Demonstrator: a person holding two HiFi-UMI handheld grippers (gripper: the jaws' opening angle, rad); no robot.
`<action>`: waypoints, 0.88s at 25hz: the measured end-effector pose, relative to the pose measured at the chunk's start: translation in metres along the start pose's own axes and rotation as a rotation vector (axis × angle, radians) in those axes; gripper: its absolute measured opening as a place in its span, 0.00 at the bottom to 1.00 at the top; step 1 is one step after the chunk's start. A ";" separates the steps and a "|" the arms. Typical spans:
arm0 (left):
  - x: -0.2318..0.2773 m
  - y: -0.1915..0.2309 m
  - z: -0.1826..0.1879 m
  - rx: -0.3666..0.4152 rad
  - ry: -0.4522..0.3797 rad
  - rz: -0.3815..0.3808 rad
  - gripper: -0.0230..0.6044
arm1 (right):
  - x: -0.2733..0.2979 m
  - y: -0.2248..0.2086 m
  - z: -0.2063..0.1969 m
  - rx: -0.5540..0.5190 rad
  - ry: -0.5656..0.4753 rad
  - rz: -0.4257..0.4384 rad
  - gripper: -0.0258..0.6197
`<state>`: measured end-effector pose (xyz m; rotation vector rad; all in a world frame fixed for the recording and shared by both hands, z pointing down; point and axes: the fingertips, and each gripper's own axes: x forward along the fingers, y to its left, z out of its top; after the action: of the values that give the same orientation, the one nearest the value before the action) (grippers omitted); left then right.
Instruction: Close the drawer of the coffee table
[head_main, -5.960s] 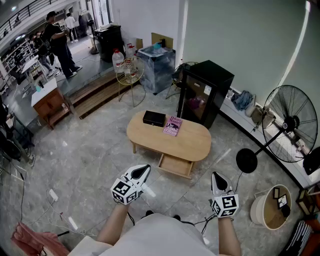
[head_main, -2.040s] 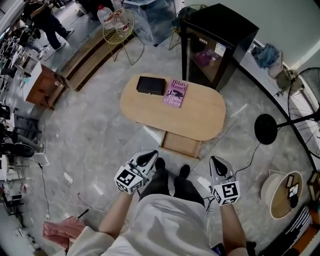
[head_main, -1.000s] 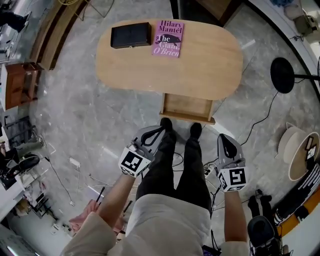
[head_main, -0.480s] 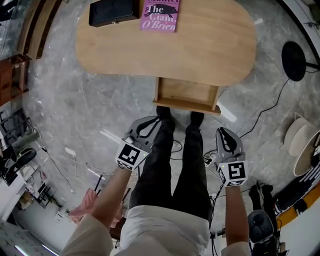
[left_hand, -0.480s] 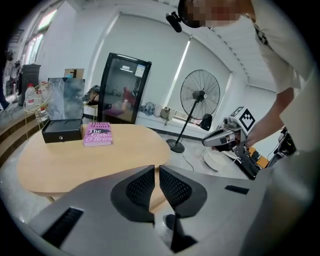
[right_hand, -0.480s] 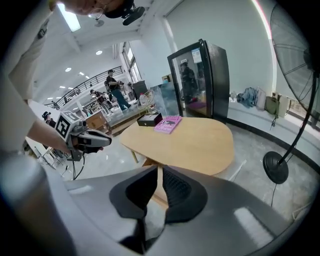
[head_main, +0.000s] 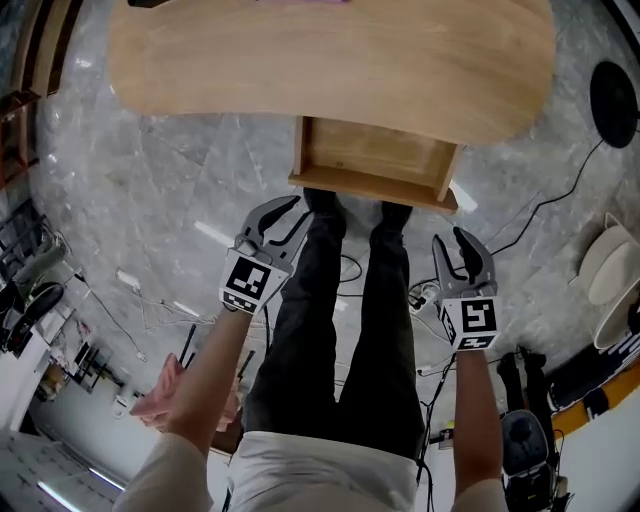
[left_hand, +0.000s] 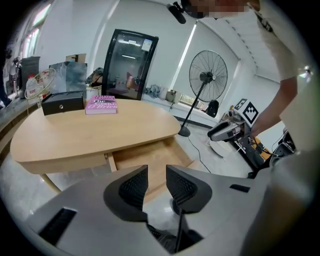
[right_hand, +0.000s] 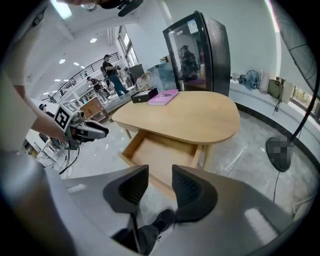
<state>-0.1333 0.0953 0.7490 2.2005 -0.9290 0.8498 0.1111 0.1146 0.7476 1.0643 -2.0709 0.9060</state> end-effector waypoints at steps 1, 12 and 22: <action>0.005 0.003 -0.009 -0.002 0.010 0.004 0.23 | 0.006 -0.003 -0.008 -0.001 0.009 -0.003 0.29; 0.056 0.034 -0.101 -0.008 0.152 0.100 0.44 | 0.061 -0.049 -0.094 -0.024 0.146 -0.093 0.49; 0.075 0.062 -0.142 -0.017 0.247 0.166 0.51 | 0.095 -0.071 -0.137 -0.064 0.254 -0.152 0.57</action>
<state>-0.1854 0.1329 0.9087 1.9679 -1.0003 1.1579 0.1569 0.1533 0.9187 1.0019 -1.7739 0.8463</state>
